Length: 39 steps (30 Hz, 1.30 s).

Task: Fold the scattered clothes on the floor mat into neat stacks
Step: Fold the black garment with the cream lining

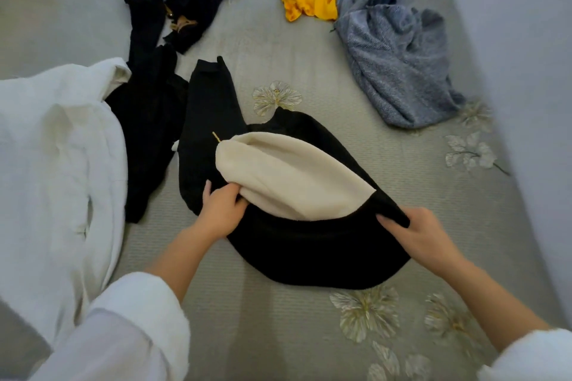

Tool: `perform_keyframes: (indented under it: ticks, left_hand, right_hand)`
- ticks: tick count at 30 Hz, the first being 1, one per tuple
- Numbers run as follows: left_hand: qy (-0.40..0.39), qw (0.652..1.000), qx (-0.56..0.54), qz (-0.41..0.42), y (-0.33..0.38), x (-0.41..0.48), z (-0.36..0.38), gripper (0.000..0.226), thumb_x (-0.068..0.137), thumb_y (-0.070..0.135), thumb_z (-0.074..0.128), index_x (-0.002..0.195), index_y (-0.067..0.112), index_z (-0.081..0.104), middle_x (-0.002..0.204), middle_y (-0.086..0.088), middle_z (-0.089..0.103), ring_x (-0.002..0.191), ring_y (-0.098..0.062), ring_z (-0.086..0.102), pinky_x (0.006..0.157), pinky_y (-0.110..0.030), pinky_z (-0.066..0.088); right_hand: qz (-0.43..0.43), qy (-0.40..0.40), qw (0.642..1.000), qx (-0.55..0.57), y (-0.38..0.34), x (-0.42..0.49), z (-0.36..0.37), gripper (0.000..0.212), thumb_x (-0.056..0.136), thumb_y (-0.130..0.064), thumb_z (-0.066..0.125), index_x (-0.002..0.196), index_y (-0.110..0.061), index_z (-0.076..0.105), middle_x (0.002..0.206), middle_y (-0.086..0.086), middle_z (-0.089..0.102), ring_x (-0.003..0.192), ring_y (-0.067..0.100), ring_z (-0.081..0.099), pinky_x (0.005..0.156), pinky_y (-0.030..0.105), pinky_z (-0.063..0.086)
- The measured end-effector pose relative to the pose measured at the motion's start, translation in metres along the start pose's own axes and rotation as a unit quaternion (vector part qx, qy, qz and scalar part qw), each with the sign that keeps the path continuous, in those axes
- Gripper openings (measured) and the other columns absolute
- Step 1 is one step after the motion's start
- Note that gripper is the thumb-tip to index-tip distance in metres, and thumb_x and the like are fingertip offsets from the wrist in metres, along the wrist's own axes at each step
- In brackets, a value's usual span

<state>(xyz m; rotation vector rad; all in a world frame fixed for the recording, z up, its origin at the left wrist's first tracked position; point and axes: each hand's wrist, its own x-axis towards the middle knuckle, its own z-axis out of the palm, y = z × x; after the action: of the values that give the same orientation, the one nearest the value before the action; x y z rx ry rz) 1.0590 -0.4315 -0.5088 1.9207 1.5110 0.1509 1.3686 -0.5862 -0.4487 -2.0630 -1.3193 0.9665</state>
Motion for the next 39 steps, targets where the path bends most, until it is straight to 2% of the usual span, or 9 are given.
perform_keyframes:
  ticks: [4,11,17,20,23,27,32,37,39]
  left_hand:
    - [-0.001,0.991,-0.106,0.079,0.042,-0.033,-0.084,0.037,0.096,0.027,0.05,0.133,0.029,0.046,0.118,0.003,0.062,0.111,-0.017,0.056,0.099,-0.039,0.042]
    - [-0.169,0.966,-0.132,0.146,0.119,-0.09,-0.248,0.02,0.083,0.035,0.068,0.102,0.041,0.071,0.102,0.005,0.072,0.096,-0.013,0.067,0.087,-0.026,0.049]
    - [-0.21,0.962,-0.143,0.099,0.158,-0.107,-0.329,0.066,0.019,0.073,0.083,0.079,0.046,0.075,0.083,0.014,0.074,0.074,-0.002,0.07,0.056,-0.01,0.05]
    - [-0.22,0.967,-0.108,0.071,0.164,-0.103,-0.354,0.079,0.018,0.069,0.085,0.088,0.037,0.071,0.087,0.014,0.073,0.08,-0.003,0.07,0.059,-0.014,0.052]
    - [-0.231,0.973,0.003,0.023,0.171,-0.093,-0.364,0.057,0.051,0.038,0.091,0.102,0.031,0.065,0.095,0.007,0.073,0.086,-0.012,0.071,0.065,-0.018,0.054]
    - [-0.078,0.977,0.191,0.049,0.18,-0.066,-0.347,0.013,0.079,0.013,0.074,0.091,0.009,0.073,0.083,-0.01,0.07,0.082,-0.025,0.066,0.068,-0.028,0.047]
    - [0.24,0.935,0.226,0.129,0.189,-0.051,-0.355,0.017,0.09,0.014,0.057,0.095,0.01,0.073,0.076,-0.008,0.054,0.071,-0.027,0.052,0.055,-0.027,0.036]
    - [0.397,0.891,0.129,0.18,0.192,-0.058,-0.362,0.024,0.095,0.019,0.044,0.115,0.018,0.058,0.103,-0.021,0.059,0.093,-0.043,0.055,0.075,-0.046,0.043]
    - [0.416,0.872,0.123,0.225,0.187,-0.068,-0.353,0.025,0.094,0.011,0.042,0.115,0.013,0.054,0.099,-0.021,0.056,0.088,-0.041,0.053,0.072,-0.046,0.041]
  right_hand:
    - [0.027,0.066,0.997,0.032,-0.039,-0.023,-0.052,0.042,0.089,-0.028,0.065,0.056,-0.007,0.049,0.049,-0.007,0.041,0.047,0.009,0.041,0.043,0.024,0.027]
    - [0.062,-0.106,0.991,0.043,-0.146,-0.089,-0.16,0.03,0.072,-0.046,0.076,0.067,-0.016,0.072,0.065,0.002,0.071,0.059,0.016,0.069,0.049,0.019,0.049]
    - [0.045,-0.213,0.975,0.047,-0.199,-0.11,-0.232,0.034,0.055,-0.027,0.086,0.085,-0.016,0.076,0.087,0.013,0.074,0.076,0.027,0.073,0.059,0.025,0.055]
    - [0.024,-0.157,0.986,-0.054,-0.216,-0.105,-0.252,0.024,0.06,-0.014,0.085,0.082,-0.019,0.075,0.083,0.007,0.075,0.076,0.023,0.072,0.059,0.024,0.054]
    - [0.014,0.004,0.983,-0.184,-0.218,-0.081,-0.255,0.012,0.067,-0.02,0.082,0.071,-0.013,0.072,0.067,0.002,0.07,0.067,0.02,0.068,0.056,0.026,0.047]
    - [0.014,0.107,0.938,-0.329,-0.21,-0.046,-0.237,0.021,0.084,-0.026,0.068,0.079,-0.007,0.06,0.079,0.014,0.059,0.081,0.032,0.06,0.062,0.031,0.039]
    - [-0.022,0.321,0.848,-0.421,-0.211,-0.036,-0.254,0.017,0.089,-0.017,0.05,0.09,-0.008,0.065,0.088,0.017,0.059,0.083,0.04,0.06,0.064,0.035,0.039]
    - [0.006,0.337,0.94,0.042,-0.229,-0.044,-0.269,0.021,0.096,-0.021,0.042,0.089,-0.015,0.061,0.069,0.011,0.065,0.054,0.03,0.067,0.043,0.031,0.053]
    - [-0.055,0.364,0.924,0.105,-0.226,-0.051,-0.258,0.024,0.096,-0.014,0.042,0.092,-0.024,0.064,0.083,0.006,0.066,0.068,0.023,0.068,0.061,0.033,0.055]
